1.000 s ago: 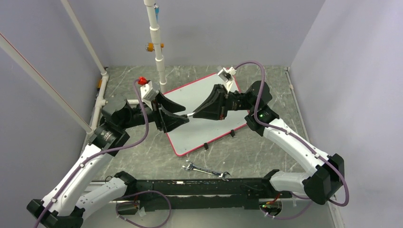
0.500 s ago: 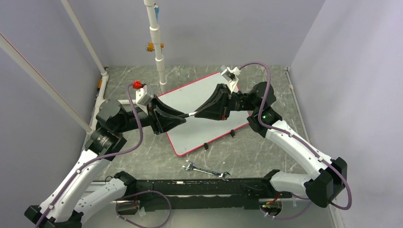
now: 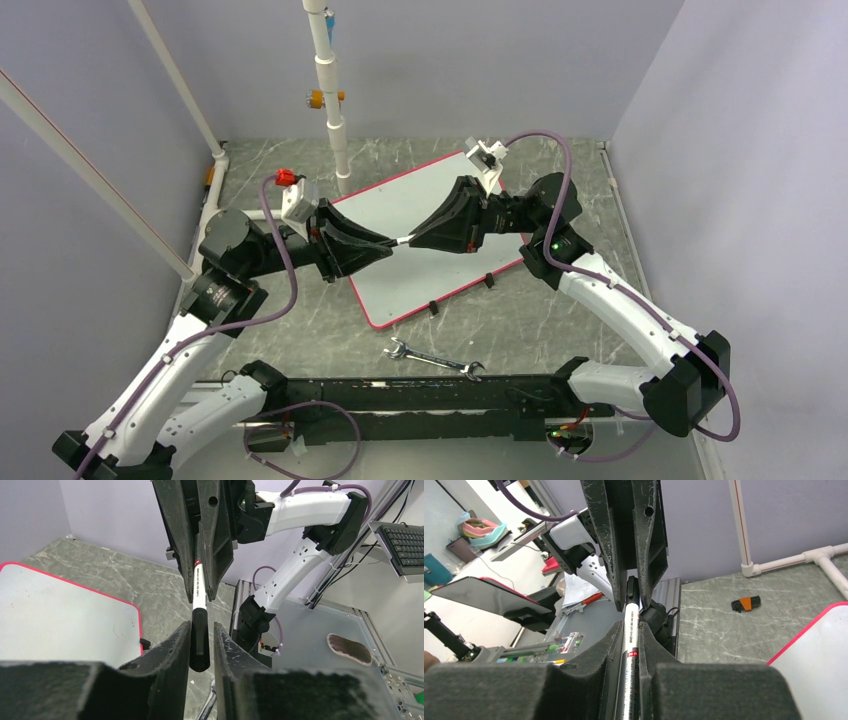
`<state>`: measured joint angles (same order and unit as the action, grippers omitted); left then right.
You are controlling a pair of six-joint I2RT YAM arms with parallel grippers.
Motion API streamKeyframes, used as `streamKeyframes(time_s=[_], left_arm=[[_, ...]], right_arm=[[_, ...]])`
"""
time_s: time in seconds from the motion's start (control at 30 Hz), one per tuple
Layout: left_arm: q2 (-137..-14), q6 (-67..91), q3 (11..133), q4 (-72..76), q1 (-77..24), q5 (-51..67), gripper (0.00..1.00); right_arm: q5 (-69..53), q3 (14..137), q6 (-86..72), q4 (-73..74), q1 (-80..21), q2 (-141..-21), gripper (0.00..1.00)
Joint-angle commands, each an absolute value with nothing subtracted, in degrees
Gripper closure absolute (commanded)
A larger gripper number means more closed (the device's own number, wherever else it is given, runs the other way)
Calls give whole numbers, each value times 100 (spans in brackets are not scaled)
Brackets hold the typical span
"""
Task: Write a sentence on the whiteboard
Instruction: Pick up the pen cap from the whiteboard marker, then open the pen cap from the whiteboard marker.
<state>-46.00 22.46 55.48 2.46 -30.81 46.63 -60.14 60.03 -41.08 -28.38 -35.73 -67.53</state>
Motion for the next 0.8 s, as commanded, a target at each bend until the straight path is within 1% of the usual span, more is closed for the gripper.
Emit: streamKeyframes(time_s=[0.0, 0.1, 0.17, 0.27, 0.37, 0.6, 0.77], left_arm=[[-4603, 2355, 5503, 561, -3059, 4814, 76], [-4631, 2364, 5507, 570, -3058, 4825, 87], [-4645, 2364, 5511, 570, -3060, 4803, 99], [-4616, 2341, 5502, 564, -3059, 4788, 100], [-4557, 2231, 5508, 438, -3059, 4652, 100], [-4321, 1928, 5491, -107, -3054, 4232, 100], [-4124, 1948, 5330, -194, -3009, 4072, 100]], right_arm=[[-6055, 6075, -4037, -3067, -3579, -6766, 100], [-6064, 6072, -4060, -3111, -3582, -6776, 100], [-6069, 6074, -4049, -3091, -3577, -6778, 100], [-5999, 6070, -3966, -2968, -3581, -6768, 100], [-5866, 6126, -3690, -2447, -3578, -6752, 100], [-5933, 5818, -3765, -2495, -3304, -6467, 100], [-6057, 5591, -3990, -2725, -3026, -6324, 100]])
